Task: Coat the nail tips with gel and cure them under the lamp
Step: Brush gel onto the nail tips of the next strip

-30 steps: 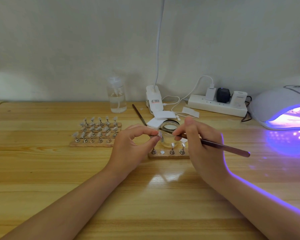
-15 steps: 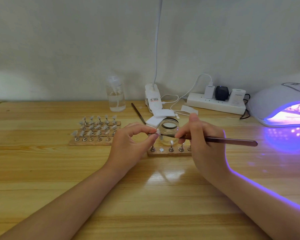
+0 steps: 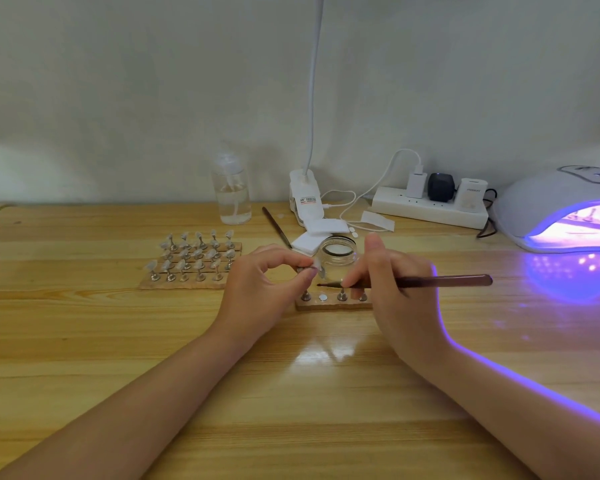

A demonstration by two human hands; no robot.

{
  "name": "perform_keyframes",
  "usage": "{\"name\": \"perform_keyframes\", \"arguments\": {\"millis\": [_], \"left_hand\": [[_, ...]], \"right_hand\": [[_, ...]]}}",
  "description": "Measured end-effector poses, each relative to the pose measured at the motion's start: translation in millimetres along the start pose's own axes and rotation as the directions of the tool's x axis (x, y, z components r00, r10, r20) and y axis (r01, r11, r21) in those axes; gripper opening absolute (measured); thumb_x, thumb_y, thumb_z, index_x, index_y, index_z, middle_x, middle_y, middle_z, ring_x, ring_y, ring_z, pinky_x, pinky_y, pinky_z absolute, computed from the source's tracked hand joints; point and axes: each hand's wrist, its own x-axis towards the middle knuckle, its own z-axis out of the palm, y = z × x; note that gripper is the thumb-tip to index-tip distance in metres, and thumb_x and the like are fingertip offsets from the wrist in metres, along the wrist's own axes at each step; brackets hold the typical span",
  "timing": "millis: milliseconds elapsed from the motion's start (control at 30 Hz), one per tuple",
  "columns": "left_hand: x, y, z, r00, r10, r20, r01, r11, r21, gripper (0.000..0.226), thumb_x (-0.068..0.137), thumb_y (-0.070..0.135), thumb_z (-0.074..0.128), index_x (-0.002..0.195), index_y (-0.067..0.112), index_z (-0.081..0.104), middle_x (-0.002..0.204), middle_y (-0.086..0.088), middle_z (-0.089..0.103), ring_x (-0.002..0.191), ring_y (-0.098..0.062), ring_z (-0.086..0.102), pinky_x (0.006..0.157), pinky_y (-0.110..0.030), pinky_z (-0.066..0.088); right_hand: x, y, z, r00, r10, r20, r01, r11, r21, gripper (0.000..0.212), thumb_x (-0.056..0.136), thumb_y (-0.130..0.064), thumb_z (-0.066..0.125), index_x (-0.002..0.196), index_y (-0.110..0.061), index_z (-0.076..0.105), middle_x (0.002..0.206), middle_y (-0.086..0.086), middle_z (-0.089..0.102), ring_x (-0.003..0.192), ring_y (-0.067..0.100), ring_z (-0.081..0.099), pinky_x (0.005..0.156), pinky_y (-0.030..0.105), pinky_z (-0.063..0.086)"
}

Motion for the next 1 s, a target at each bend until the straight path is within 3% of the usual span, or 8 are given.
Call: {"name": "perform_keyframes", "arguments": {"millis": [133, 367, 600, 800, 1000], "left_hand": [[-1.4, 0.9, -0.4, 1.000, -0.004, 0.003, 0.004, 1.000, -0.006, 0.021, 0.071, 0.008, 0.075, 0.072, 0.027, 0.068, 0.071, 0.012, 0.066, 0.076, 0.001, 0.060, 0.078, -0.009, 0.042], [-2.1, 2.5, -1.0, 1.000, -0.011, 0.010, 0.011, 1.000, 0.002, 0.021, 0.071, 0.008, 0.075, 0.071, 0.028, 0.068, 0.073, 0.012, 0.066, 0.078, 0.000, 0.061, 0.079, -0.012, 0.043], [-0.8, 2.0, -0.7, 1.000, -0.013, 0.022, 0.013, 1.000, 0.007, 0.018, 0.072, 0.009, 0.074, 0.073, 0.027, 0.069, 0.073, 0.012, 0.066, 0.078, 0.002, 0.060, 0.078, -0.008, 0.040], [-0.3, 1.2, 0.2, 1.000, -0.024, 0.016, 0.024, 1.000, -0.003, 0.018, 0.072, 0.009, 0.075, 0.072, 0.027, 0.069, 0.073, 0.011, 0.067, 0.078, 0.002, 0.060, 0.077, -0.006, 0.040], [1.6, -0.6, 1.3, 1.000, -0.017, 0.008, 0.017, 1.000, -0.003, 0.020, 0.071, 0.009, 0.075, 0.071, 0.028, 0.068, 0.073, 0.011, 0.067, 0.077, 0.003, 0.061, 0.074, -0.004, 0.039]], "right_hand": [[-0.7, -2.0, -0.3, 0.999, 0.006, -0.050, -0.004, 0.999, 0.048, 0.046, 0.088, -0.033, 0.041, 0.050, -0.018, 0.062, 0.049, 0.008, 0.058, 0.045, 0.007, 0.053, 0.051, 0.015, 0.041], [-1.6, -2.0, 2.2, 1.000, -0.010, -0.020, 0.010, 1.000, 0.010, 0.040, 0.092, -0.036, 0.044, 0.061, -0.020, 0.065, 0.057, -0.004, 0.062, 0.055, 0.003, 0.057, 0.050, 0.012, 0.041], [-1.3, -0.2, -0.6, 0.999, 0.046, -0.030, -0.043, 0.996, 0.076, 0.050, 0.088, -0.036, 0.039, 0.048, -0.016, 0.061, 0.048, 0.009, 0.058, 0.045, 0.008, 0.053, 0.053, 0.014, 0.041], [3.3, 2.1, -0.9, 0.998, -0.011, -0.069, 0.015, 0.998, 0.063, 0.043, 0.091, -0.031, 0.040, 0.058, -0.017, 0.064, 0.059, 0.005, 0.063, 0.053, 0.003, 0.057, 0.056, 0.010, 0.040], [3.9, 3.0, 0.8, 1.000, 0.015, -0.027, -0.014, 0.999, 0.041, 0.042, 0.088, -0.038, 0.042, 0.059, -0.019, 0.065, 0.062, 0.002, 0.065, 0.057, 0.008, 0.060, 0.058, 0.018, 0.048]]}}
